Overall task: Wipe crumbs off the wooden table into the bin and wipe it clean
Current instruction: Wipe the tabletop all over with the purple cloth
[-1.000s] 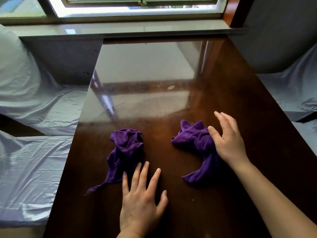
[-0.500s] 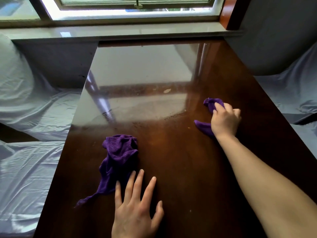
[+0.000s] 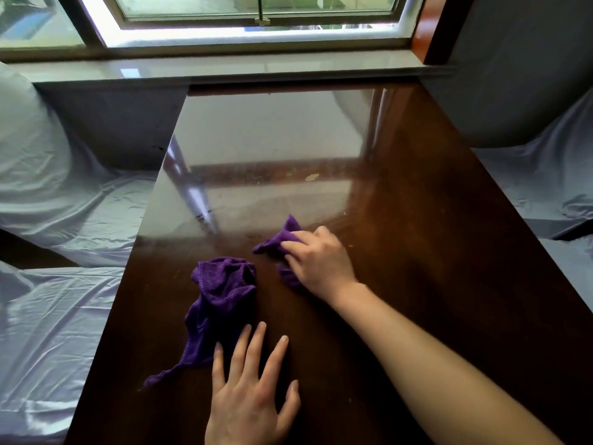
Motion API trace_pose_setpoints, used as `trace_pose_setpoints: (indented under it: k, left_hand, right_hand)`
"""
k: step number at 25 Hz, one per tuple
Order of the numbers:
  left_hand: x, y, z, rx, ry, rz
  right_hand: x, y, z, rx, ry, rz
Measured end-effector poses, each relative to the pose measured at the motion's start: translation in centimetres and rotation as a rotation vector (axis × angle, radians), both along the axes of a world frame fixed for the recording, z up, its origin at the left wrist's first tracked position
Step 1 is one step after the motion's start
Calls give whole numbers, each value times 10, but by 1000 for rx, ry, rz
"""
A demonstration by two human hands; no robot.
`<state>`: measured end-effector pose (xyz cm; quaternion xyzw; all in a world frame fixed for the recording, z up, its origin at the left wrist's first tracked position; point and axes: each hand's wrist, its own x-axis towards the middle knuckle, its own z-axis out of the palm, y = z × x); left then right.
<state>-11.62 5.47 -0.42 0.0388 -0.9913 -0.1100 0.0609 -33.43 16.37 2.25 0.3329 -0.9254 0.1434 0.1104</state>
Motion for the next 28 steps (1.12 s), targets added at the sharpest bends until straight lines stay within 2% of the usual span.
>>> trace_pose_setpoints:
  k: [2, 4, 5, 6, 9, 12, 15, 17, 18, 20, 22, 23, 25, 28]
  left_hand:
    - [1, 1, 1, 0, 10, 7]
    - [1, 2, 1, -23, -6, 3]
    - [0, 3, 1, -20, -16, 1]
    - [0, 2, 2, -6, -18, 5]
    - [1, 2, 4, -12, -41, 3]
    - [-1, -2, 4, -19, -65, -5]
    - [2, 1, 3, -33, -80, 7]
    - [1, 2, 8, -12, -82, 6]
    - [2, 3, 7, -10, -79, 9]
    - [3, 3, 5, -16, -81, 6]
    - [2, 1, 3, -19, -78, 9]
    - [2, 1, 1, -24, -80, 13]
    - [2, 2, 0, -26, -74, 16]
    - [2, 4, 5, -44, -91, 21]
  right_hand:
    - [-28, 43, 1, 26, 15, -215]
    - [-53, 62, 5, -100, -64, -471]
    - [-57, 53, 4, -156, -92, -527]
    - [-55, 31, 2, -176, -94, -502]
    - [-25, -62, 0, -192, -115, -141]
    - [-21, -111, 5, -114, -143, 95]
    - [-18, -78, 7, -126, -179, 275]
    - [1, -34, -4, -148, -10, 357]
    - [-5, -12, -6, -112, 60, 330]
    - [-31, 20, -4, -18, 118, 18]
    - [-61, 33, 0, -49, 33, -398]
    - [-68, 30, 4, -83, -15, -500]
    - [-46, 10, 5, -122, -36, -401]
    - [46, 0, -11, -176, 1, -35]
